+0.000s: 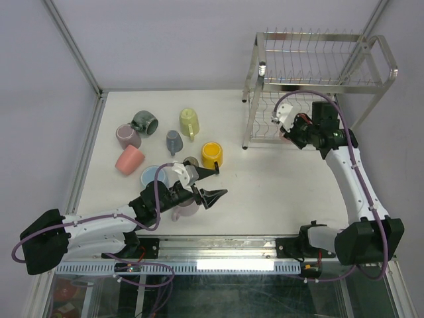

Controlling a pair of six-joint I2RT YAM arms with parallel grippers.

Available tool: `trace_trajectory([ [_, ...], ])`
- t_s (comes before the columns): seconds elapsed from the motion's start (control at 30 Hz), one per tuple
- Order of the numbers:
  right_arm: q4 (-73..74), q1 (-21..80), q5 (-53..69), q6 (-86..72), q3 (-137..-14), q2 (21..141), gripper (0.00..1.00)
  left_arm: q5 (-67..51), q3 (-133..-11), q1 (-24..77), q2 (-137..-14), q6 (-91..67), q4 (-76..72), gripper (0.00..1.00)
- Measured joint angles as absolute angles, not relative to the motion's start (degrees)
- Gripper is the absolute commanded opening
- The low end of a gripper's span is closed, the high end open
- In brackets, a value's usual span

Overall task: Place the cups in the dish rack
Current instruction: Position the cup upside down at the center of the board.

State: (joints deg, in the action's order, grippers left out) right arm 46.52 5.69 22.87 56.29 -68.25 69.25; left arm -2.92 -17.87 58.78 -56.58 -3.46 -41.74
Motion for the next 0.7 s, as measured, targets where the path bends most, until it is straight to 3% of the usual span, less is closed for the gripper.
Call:
trace_trajectory([
  [0.33, 30.48, 6.04, 19.07, 47.97, -66.39, 76.4, 0.0, -3.4, -17.87, 58.78, -56.6, -3.46, -42.09, 0.75],
  [0.7, 23.73, 10.0, 15.18, 47.79, -65.98, 83.81, 0.04, -3.53, -17.87, 58.78, -57.89, -3.46, -42.89, 0.75],
])
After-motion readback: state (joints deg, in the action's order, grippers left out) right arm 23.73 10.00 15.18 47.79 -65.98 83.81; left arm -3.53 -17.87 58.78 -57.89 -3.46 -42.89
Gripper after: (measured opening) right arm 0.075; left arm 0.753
